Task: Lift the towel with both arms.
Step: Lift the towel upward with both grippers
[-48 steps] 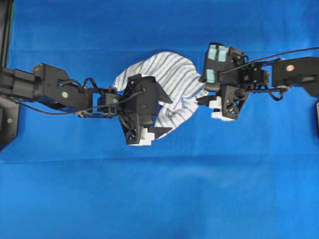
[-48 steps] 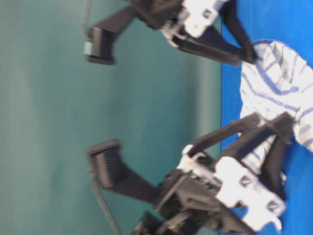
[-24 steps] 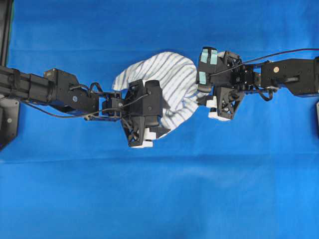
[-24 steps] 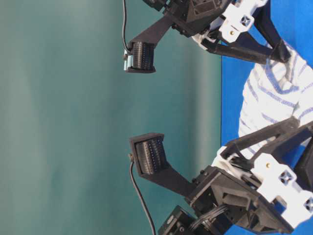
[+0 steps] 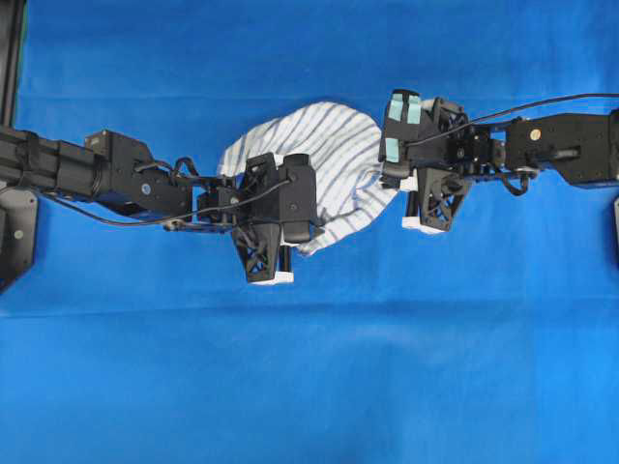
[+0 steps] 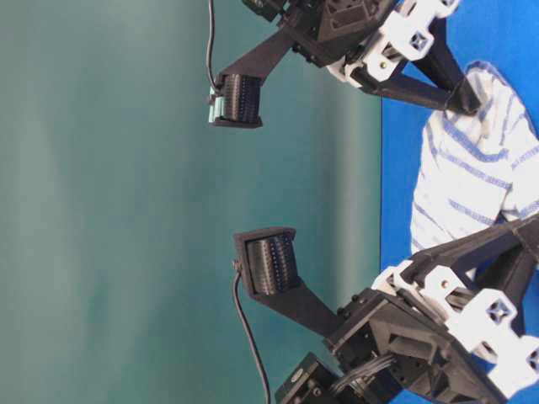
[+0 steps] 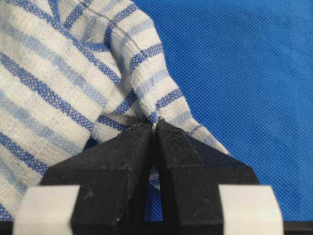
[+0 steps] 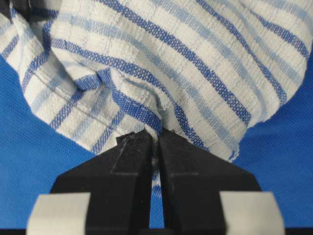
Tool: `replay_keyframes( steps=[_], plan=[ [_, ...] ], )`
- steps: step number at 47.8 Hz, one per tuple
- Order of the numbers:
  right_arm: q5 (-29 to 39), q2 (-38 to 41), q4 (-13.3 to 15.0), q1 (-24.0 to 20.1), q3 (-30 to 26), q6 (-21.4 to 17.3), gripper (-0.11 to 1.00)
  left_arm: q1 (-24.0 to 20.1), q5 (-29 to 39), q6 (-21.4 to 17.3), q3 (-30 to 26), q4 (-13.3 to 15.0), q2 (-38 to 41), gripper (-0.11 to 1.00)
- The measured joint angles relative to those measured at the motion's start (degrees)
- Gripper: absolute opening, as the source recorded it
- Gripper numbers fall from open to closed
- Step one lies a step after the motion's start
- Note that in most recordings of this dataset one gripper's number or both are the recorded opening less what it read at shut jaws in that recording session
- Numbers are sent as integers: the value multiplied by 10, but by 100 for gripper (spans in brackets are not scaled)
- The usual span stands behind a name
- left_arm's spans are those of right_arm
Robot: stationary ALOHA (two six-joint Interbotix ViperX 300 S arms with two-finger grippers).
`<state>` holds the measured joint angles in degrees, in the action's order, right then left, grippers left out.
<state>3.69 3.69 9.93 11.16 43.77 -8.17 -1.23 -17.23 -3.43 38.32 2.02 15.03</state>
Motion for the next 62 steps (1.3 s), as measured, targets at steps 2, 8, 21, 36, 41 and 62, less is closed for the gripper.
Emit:
replay_keyframes(
  steps=[2, 8, 21, 36, 41, 62],
  plan=[
    [4, -2, -1, 1, -3, 0, 3, 0, 4, -2, 0, 0, -6, 1],
    [25, -27, -3, 0, -12, -1, 3, -1, 30, -2, 0, 1, -44, 1],
    [116, -135, -5, 0, -57, -1, 3, -5, 112, -4, 0, 1, -166, 1],
    [218, -215, -5, 1, -149, 1, 3, -25, 189, -4, -11, 0, -282, 1],
    [244, -224, -5, 0, -184, 5, 3, -29, 228, -5, -27, -1, -319, 1],
    [315, -227, -2, -2, -316, 17, 3, -33, 351, -11, -114, -4, -415, 1]
  ],
)
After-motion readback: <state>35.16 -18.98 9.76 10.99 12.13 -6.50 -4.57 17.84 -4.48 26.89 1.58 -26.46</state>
